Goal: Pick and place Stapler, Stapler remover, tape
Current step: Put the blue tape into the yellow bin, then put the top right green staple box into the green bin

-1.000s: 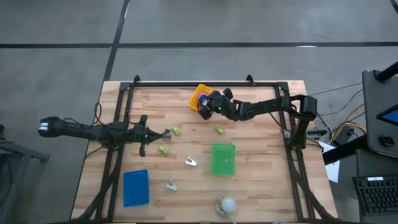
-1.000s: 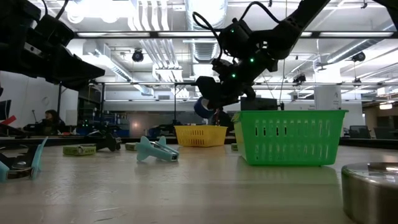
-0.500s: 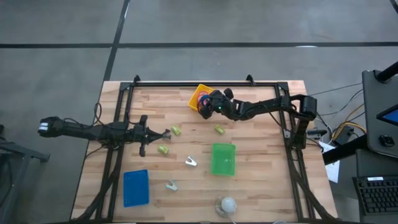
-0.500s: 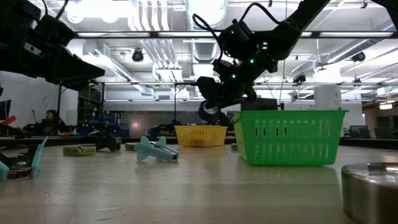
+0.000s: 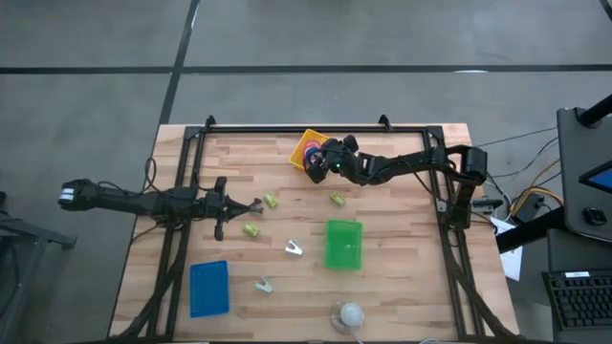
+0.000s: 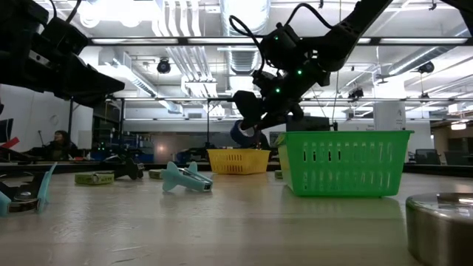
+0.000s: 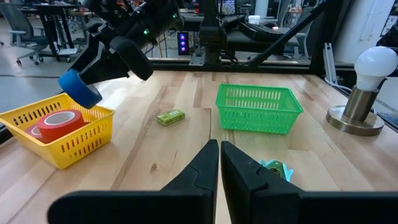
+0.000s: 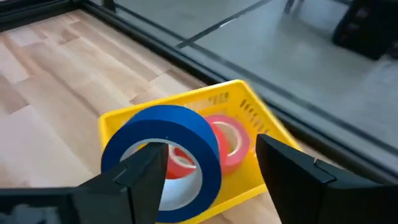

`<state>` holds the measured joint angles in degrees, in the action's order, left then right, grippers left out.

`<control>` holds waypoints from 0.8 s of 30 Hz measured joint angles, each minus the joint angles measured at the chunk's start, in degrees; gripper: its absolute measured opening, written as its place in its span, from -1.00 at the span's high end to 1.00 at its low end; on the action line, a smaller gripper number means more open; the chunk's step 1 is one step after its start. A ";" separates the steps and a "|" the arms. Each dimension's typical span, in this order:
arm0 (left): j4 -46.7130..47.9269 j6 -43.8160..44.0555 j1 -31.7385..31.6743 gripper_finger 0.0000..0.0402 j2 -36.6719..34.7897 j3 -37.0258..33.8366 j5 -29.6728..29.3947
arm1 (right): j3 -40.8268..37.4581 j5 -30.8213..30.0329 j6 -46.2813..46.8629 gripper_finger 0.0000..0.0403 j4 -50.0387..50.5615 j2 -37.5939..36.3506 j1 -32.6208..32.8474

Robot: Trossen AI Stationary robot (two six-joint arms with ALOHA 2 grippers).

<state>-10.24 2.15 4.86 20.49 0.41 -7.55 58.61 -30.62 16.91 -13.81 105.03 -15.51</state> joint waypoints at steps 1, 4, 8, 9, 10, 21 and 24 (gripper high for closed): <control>0.00 0.02 -0.02 0.88 0.00 0.00 0.00 | 0.00 1.93 0.40 -0.21 0.29 -0.03 -0.02; 0.00 0.01 -0.02 0.88 0.00 0.01 0.00 | 1.06 8.43 2.98 -0.24 3.42 -0.07 -0.41; 0.00 0.00 0.00 0.88 0.02 0.01 0.00 | 2.40 5.60 2.41 -0.23 4.61 -0.07 -0.32; 0.00 0.00 -0.02 0.88 0.02 0.00 0.00 | 2.54 4.05 1.91 -0.23 4.72 -0.07 -0.16; 0.00 0.00 -0.02 0.88 0.00 0.00 0.00 | 2.70 2.17 1.73 -0.22 4.88 -0.04 0.09; 0.00 0.00 -0.01 0.88 0.01 0.00 0.00 | 4.73 -1.09 3.44 -0.17 12.65 -0.31 0.86; 0.00 0.02 -0.02 0.88 0.02 0.00 0.00 | 5.04 -0.98 2.12 -0.17 15.45 -0.71 1.72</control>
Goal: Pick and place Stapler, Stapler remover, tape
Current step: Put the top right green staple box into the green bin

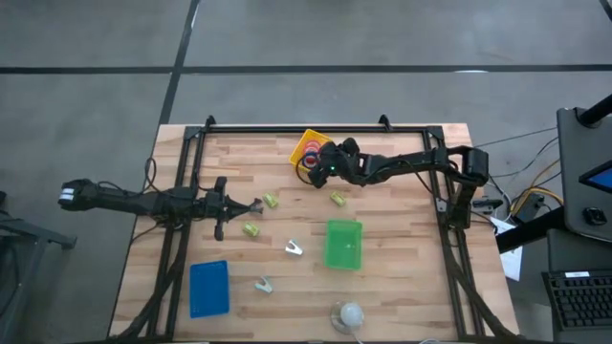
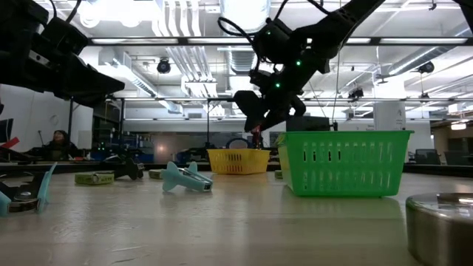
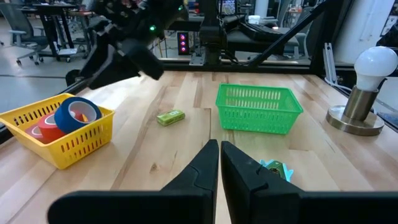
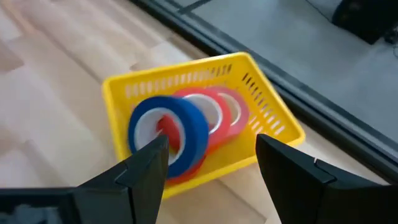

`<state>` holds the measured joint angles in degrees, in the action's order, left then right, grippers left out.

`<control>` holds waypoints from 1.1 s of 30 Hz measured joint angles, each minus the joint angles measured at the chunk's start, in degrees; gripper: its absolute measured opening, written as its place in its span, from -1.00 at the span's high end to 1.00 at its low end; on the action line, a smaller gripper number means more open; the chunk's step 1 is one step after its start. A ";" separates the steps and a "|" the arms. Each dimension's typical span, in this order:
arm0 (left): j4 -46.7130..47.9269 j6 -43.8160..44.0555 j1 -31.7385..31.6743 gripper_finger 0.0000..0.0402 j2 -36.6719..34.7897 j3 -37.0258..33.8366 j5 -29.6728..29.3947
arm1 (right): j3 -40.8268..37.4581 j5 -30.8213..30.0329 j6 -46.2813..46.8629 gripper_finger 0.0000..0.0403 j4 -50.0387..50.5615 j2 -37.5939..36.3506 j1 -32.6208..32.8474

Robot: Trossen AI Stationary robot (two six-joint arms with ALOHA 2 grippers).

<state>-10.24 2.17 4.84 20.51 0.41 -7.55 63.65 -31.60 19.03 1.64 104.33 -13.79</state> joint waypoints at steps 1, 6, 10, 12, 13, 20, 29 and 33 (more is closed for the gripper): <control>0.00 -0.01 0.01 0.88 0.00 0.01 0.00 | 0.10 0.22 -0.08 -0.17 0.71 -0.16 0.24; 0.00 -0.02 0.00 0.88 -0.01 0.02 0.00 | 0.60 1.02 -0.16 -0.13 8.93 -0.63 1.63; 0.00 -0.02 0.00 0.88 -0.02 0.00 0.00 | 0.62 2.10 0.05 -0.09 13.24 -0.72 3.06; 0.02 -0.02 0.01 0.88 0.00 0.01 0.00 | 0.58 2.19 0.11 -0.08 14.82 -0.76 3.84; 0.00 -0.02 0.01 0.88 -0.01 0.02 0.00 | 0.58 2.45 0.30 -0.07 15.69 -0.78 4.21; 0.02 -0.02 0.01 0.88 -0.01 0.02 0.00 | 0.68 18.51 2.83 -0.02 19.90 -0.87 4.83; 0.00 -0.01 0.02 0.88 0.00 0.00 0.00 | -0.63 18.39 3.51 -0.02 23.67 -0.87 4.80; 0.00 -0.01 0.01 0.88 -0.01 0.01 0.00 | -1.35 18.69 3.95 -0.01 24.14 -0.87 4.78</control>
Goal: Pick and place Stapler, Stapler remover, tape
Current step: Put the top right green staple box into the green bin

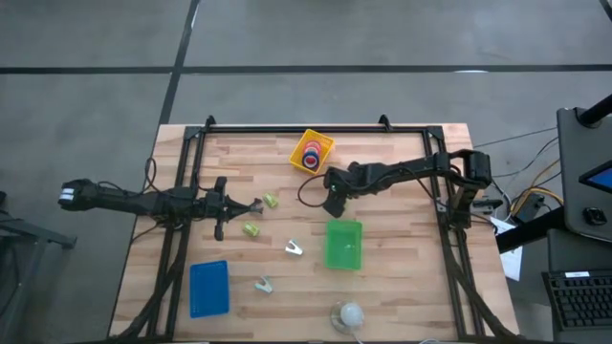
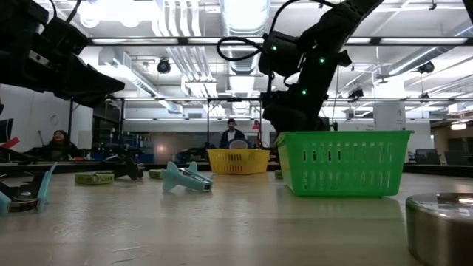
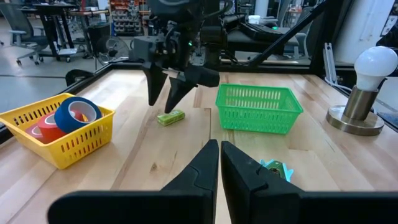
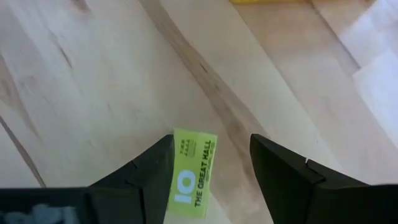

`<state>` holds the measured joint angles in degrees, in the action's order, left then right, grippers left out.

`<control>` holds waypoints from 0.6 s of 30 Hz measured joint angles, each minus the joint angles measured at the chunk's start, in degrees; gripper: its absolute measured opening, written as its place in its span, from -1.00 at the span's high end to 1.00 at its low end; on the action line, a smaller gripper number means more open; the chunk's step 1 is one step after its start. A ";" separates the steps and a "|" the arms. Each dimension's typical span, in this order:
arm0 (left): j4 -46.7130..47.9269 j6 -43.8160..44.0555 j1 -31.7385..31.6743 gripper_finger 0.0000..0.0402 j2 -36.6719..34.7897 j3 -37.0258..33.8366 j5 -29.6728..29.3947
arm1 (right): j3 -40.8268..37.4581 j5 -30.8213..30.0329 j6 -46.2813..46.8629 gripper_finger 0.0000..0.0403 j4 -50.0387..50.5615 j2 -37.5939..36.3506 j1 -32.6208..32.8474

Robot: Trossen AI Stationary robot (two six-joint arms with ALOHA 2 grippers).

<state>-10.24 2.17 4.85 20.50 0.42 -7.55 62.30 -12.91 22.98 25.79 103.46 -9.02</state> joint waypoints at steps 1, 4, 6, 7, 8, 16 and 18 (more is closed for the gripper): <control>0.02 -0.01 0.01 0.88 0.01 0.01 0.00 | -0.19 0.03 0.52 -0.01 0.25 0.00 -0.09; 0.00 0.01 0.01 0.88 0.01 -0.01 0.00 | -0.62 0.67 1.02 -0.01 0.68 0.30 -0.19; 0.00 0.01 0.00 0.88 -0.01 -0.01 0.00 | -0.72 2.54 2.07 -0.01 0.85 0.52 -0.26; 0.02 0.00 0.00 0.88 0.01 0.00 0.00 | -0.72 3.37 2.40 -0.01 0.81 0.57 -0.33; 0.00 -0.01 -0.01 0.88 -0.01 -0.01 0.00 | -0.75 3.75 2.51 -0.01 0.82 0.62 -0.35; 0.02 0.00 0.00 0.88 -0.01 0.00 0.00 | -1.51 6.57 4.31 -0.01 0.89 0.63 -0.37; 0.02 -0.01 0.00 0.88 0.01 0.01 0.00 | -2.01 6.96 4.49 -0.01 1.01 0.66 -0.37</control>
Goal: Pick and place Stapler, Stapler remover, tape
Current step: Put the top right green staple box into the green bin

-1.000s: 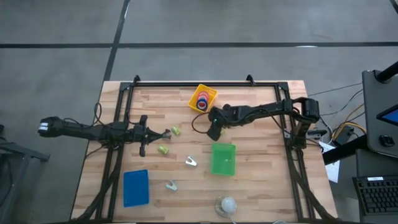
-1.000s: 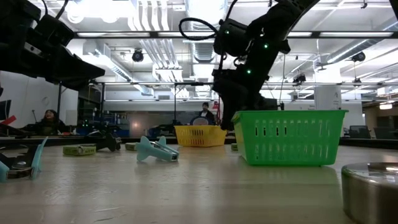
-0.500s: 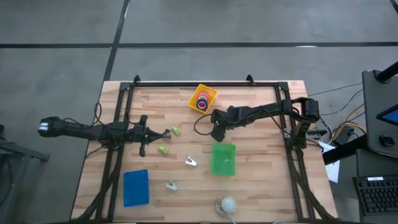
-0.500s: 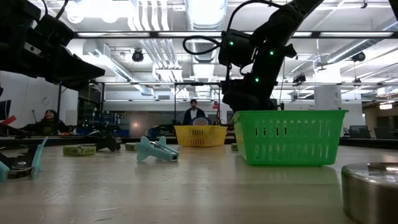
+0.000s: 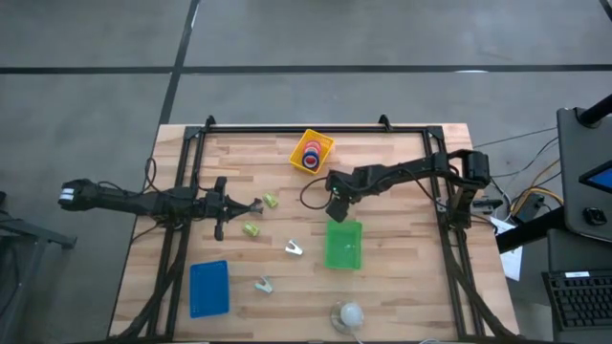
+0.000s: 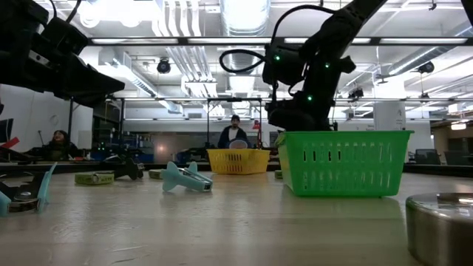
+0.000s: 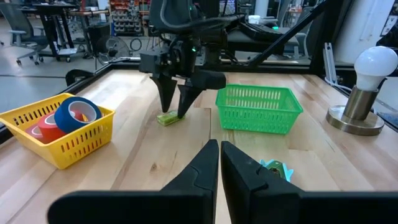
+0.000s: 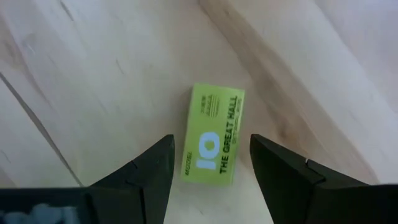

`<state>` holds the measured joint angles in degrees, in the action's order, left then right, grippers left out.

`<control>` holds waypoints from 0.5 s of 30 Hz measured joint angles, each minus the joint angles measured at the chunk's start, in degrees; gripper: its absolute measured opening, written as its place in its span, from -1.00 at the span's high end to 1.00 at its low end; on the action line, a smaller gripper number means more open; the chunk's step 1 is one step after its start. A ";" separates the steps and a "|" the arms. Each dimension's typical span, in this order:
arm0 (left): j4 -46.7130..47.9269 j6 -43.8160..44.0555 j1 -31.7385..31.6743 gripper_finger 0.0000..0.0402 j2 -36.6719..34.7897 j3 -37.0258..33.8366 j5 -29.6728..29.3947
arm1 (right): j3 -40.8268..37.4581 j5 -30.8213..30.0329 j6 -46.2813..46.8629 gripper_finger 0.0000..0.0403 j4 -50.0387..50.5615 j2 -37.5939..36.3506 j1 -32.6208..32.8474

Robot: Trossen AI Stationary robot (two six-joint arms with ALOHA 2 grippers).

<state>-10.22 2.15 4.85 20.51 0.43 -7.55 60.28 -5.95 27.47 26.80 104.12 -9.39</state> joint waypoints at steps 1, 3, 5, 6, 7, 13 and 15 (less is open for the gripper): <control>-0.02 0.00 0.01 0.88 0.00 0.00 0.00 | -0.26 0.15 0.04 -0.01 -0.08 0.00 0.00; 0.01 0.00 0.02 0.88 0.00 0.00 0.00 | -0.72 1.17 0.06 -0.01 -0.05 0.00 -0.06; -0.02 0.01 -0.01 0.88 -0.02 -0.02 0.00 | -1.27 1.49 0.20 -0.01 -0.34 0.00 -0.09; -0.01 0.01 0.01 0.88 -0.01 -0.01 0.00 | -1.56 1.29 0.19 -0.01 -0.84 0.00 -0.07; 0.01 0.00 0.00 0.88 -0.02 -0.01 0.00 | -1.93 1.03 0.18 -0.01 -1.70 0.00 -0.04; 0.00 0.02 0.01 0.88 -0.02 0.00 0.00 | -2.68 0.39 -0.38 0.05 -3.55 -0.02 0.00; -0.01 0.01 0.00 0.88 -0.01 0.00 0.00 | -2.70 0.19 -0.69 0.10 -3.64 -0.02 0.00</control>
<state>-10.23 2.16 4.85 20.50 0.43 -7.55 57.58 -5.75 26.78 23.16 104.09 -9.39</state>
